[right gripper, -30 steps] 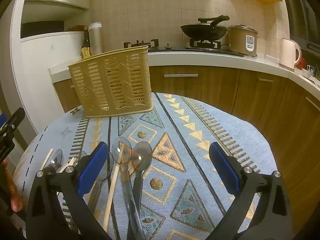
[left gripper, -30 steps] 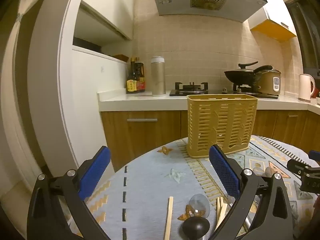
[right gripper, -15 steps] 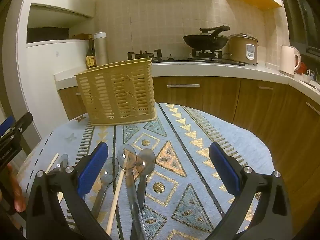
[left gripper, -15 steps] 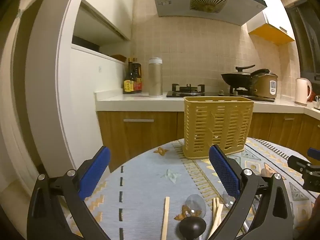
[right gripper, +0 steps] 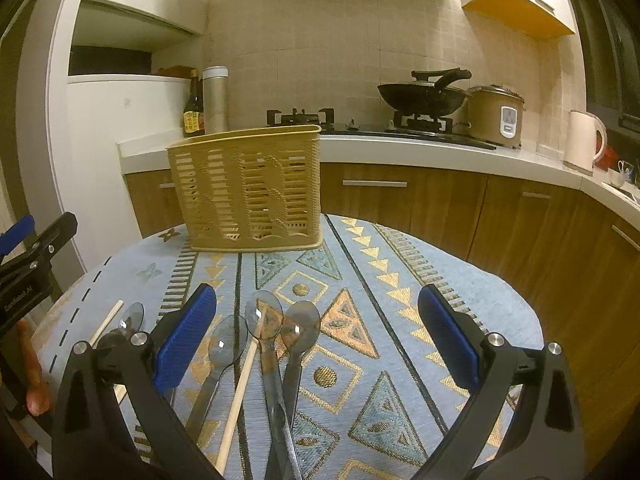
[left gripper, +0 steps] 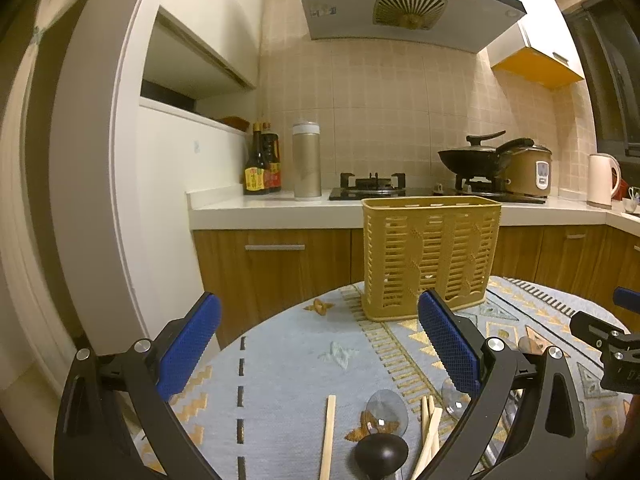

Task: Organize utensils

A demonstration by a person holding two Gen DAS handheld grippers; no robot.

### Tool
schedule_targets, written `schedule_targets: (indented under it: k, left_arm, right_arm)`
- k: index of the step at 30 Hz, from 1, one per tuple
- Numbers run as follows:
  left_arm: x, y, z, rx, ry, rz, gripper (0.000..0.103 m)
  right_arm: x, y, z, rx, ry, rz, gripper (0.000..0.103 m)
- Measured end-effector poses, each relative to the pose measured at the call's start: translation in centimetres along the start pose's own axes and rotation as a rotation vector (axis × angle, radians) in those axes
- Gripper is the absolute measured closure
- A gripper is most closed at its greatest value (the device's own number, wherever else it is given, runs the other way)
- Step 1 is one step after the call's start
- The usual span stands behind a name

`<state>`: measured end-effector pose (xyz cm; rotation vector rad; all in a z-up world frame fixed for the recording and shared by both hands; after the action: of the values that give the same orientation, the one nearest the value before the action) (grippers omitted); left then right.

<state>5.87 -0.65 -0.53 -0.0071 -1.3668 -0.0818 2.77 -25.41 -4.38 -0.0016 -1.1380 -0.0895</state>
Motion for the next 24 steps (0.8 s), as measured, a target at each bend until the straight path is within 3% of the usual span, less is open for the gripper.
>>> schedule_targets:
  k: [24]
  left_arm:
    - [-0.5,-0.22,-0.36,-0.003,0.006,-0.001,0.007]
  right_arm:
    - [-0.47,0.01,-0.3,-0.007,0.008,0.003,0.007]
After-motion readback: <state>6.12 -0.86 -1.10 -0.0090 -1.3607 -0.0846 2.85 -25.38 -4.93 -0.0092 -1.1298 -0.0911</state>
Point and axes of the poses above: each gripper's, at about its wrist camera, not at the fingertips, and z roughly against the way its jaws point, y to its left, x to its top, the point moved 7 cm from there along -z, roughly the way its jaws point
